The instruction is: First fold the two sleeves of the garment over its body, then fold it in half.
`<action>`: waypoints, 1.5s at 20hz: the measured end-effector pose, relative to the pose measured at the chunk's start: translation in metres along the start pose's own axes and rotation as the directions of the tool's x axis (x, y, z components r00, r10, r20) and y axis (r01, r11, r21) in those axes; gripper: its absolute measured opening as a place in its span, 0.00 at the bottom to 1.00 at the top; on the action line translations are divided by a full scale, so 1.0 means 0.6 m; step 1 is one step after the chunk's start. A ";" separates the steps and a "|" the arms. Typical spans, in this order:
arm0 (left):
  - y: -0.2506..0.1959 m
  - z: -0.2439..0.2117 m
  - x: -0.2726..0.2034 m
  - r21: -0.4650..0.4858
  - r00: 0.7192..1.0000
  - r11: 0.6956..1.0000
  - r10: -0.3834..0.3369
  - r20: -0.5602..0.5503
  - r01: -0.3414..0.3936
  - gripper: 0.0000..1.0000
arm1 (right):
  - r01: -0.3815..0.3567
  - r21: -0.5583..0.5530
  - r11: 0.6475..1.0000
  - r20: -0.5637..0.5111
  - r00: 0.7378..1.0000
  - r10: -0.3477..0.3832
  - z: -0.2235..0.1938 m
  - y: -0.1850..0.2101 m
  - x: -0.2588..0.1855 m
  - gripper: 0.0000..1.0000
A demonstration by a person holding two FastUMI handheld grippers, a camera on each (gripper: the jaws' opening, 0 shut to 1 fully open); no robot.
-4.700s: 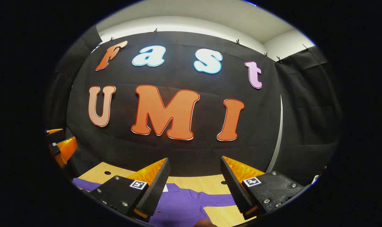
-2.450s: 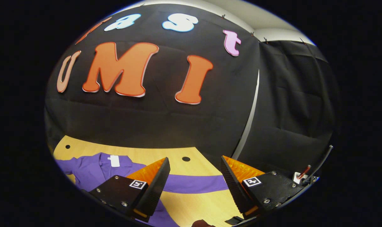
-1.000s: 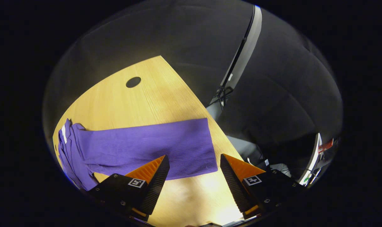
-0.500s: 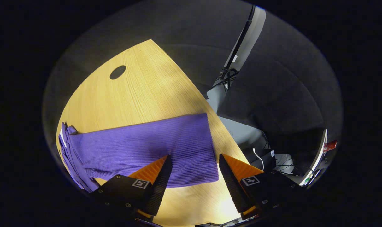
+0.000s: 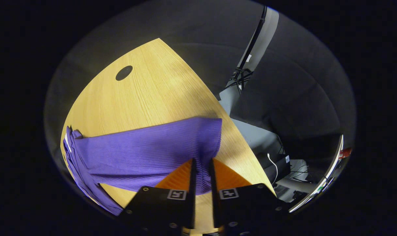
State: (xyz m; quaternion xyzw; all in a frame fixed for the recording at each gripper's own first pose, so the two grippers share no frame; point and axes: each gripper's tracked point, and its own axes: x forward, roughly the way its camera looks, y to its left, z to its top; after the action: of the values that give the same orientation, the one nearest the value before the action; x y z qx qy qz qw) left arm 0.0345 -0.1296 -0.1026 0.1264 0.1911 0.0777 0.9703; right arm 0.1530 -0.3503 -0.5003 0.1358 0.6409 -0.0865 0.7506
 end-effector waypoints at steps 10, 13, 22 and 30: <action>0.050 -0.009 0.002 -0.022 0.999 0.999 -0.024 0.021 0.025 0.96 | -0.073 -0.034 0.997 0.127 0.989 0.077 0.009 0.090 -0.110 0.05; 0.078 -0.005 0.003 -0.027 0.999 0.999 -0.031 0.045 0.032 0.96 | -0.085 -0.075 0.994 0.173 0.980 0.097 0.006 0.127 -0.167 0.05; 0.193 -0.033 0.007 -0.104 0.998 0.994 -0.033 0.047 0.038 0.96 | -0.160 -0.224 0.961 0.278 0.935 0.221 -0.035 0.324 -0.358 0.04; 0.306 -0.066 -0.006 -0.133 0.999 0.991 0.007 0.051 0.000 0.96 | -0.181 -0.377 0.909 0.312 0.899 0.308 -0.083 0.499 -0.471 0.04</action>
State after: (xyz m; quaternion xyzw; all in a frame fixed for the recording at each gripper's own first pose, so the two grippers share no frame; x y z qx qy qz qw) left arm -0.0029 0.0536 -0.0865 0.0640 0.1602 0.0888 0.9810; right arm 0.1513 -0.0631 -0.2007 0.0669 0.4731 0.0975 0.8730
